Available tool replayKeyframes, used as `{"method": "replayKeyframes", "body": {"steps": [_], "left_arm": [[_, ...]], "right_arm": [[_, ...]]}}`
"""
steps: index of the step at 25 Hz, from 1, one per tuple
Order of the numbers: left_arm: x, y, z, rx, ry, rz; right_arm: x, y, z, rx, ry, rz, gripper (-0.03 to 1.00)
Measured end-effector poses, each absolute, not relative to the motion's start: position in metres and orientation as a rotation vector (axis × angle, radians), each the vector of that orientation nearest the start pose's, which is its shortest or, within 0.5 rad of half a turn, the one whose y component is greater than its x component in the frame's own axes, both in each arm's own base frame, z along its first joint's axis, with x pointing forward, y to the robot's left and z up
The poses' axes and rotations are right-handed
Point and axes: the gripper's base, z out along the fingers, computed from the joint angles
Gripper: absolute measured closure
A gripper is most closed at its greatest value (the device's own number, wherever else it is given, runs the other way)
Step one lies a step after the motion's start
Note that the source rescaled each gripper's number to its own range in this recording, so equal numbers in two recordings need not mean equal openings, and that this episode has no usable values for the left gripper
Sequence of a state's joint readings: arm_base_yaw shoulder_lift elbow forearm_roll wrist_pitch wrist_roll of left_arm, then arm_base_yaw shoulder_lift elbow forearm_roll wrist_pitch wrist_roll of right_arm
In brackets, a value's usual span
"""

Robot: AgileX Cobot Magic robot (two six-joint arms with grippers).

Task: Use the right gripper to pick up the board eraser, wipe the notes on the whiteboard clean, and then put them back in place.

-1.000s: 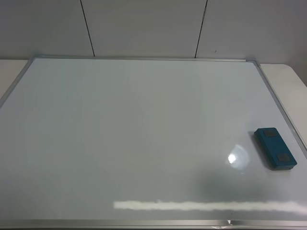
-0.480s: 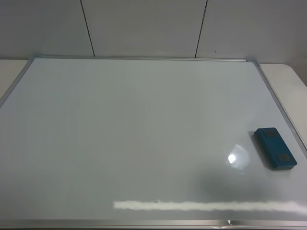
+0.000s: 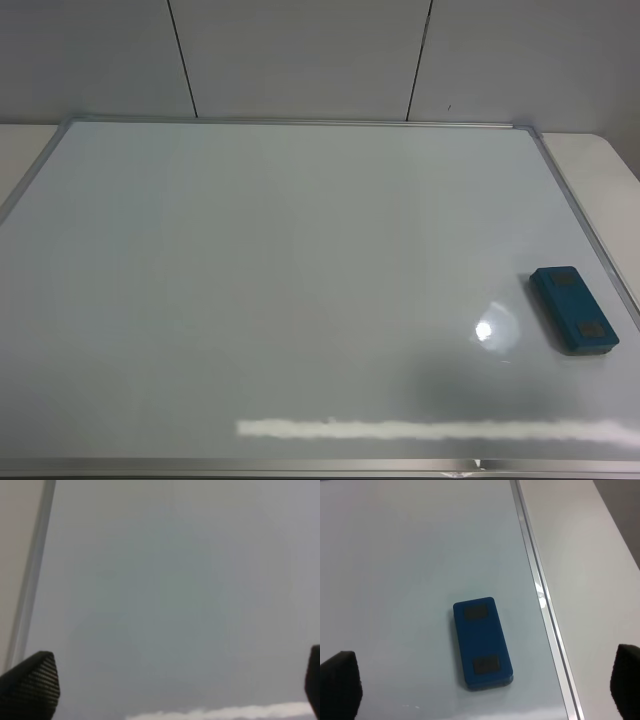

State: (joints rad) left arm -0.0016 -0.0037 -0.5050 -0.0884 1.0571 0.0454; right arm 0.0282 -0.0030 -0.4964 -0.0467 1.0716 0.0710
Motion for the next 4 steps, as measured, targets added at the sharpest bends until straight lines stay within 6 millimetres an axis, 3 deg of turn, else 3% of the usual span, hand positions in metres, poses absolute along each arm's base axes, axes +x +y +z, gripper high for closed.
{"method": "replayKeyframes", "body": {"steps": [4], "left_arm": [[-0.0061,-0.0070,0.2792,0.052,2.029,-0.078]], "right_arm": [[-0.0053,-0.0039,0.2754,0.046,2.054,0.006,-0.03]]}}
